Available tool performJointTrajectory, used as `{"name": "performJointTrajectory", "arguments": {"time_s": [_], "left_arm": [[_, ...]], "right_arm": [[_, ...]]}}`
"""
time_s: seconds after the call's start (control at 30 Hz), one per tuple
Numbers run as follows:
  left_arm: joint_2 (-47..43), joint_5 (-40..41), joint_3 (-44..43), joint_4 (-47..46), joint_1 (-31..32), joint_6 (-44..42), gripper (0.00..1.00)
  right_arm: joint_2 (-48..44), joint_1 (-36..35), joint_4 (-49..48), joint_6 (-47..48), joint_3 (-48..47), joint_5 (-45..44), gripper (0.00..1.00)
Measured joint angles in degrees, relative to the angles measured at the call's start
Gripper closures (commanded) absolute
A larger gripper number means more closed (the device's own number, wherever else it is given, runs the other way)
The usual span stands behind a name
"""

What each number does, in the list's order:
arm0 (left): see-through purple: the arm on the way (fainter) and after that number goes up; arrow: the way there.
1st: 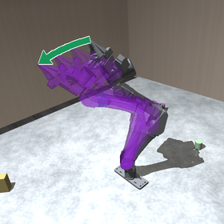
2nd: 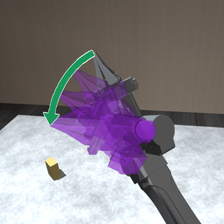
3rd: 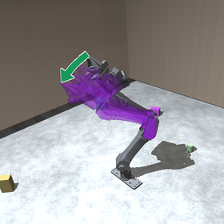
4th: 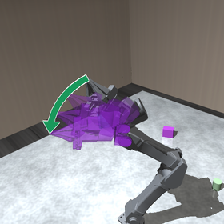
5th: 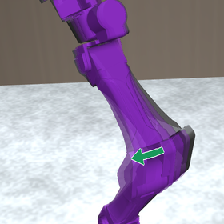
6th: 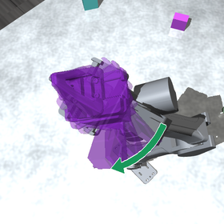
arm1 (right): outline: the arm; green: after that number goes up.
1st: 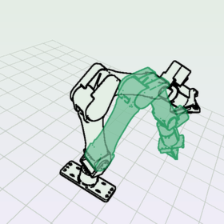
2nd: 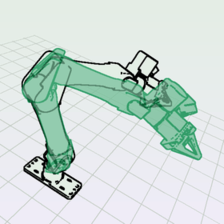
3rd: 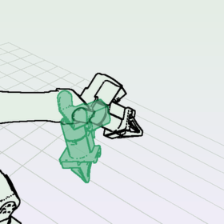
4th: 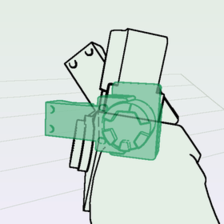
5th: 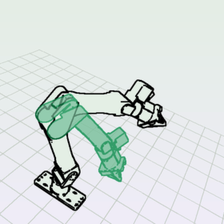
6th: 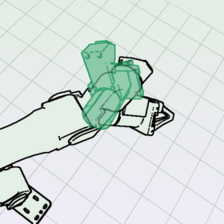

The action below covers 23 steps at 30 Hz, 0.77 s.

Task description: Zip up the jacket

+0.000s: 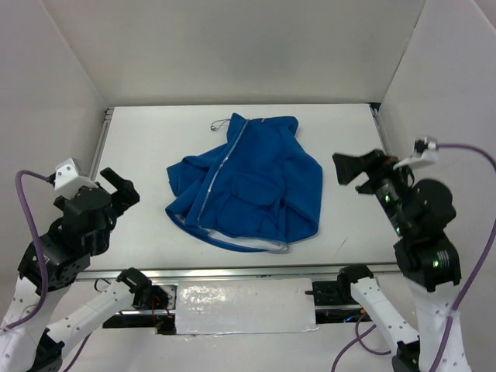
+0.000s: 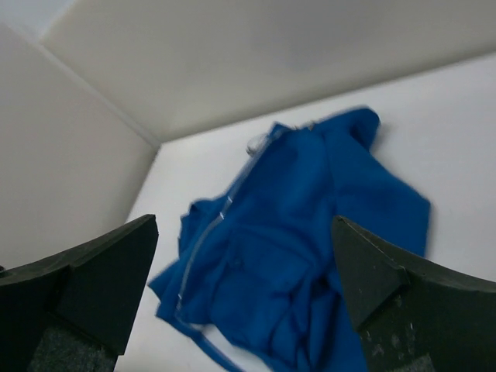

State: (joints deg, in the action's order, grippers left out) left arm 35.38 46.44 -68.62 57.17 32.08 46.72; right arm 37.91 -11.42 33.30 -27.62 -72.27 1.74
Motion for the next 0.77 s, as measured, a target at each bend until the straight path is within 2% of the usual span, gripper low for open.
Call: {"name": "performJointTrajectory", "arguments": {"time_s": [0.13,0.27,0.5,0.77], "left_arm": [[-1.27,4.9,-0.33,0.94,0.0,-1.07,0.01],[-3.23,7.13,-2.93,2.47,0.0,-3.23,0.01],[-9.81,5.9,-2.99,2.75,0.0,-7.91,0.01],[-11.41,5.33,-2.43,3.41,0.0,-9.79,0.01]], "right_arm": [[-9.81,-0.85,6.64,-0.94,7.98,-2.86,0.0],[-14.38,-5.05,12.39,-0.83,8.92,-6.19,0.0],[-16.15,-6.8,20.17,1.31,8.66,-13.53,0.0],[-16.41,-7.74,21.18,2.03,8.02,-15.08,0.0]]}}
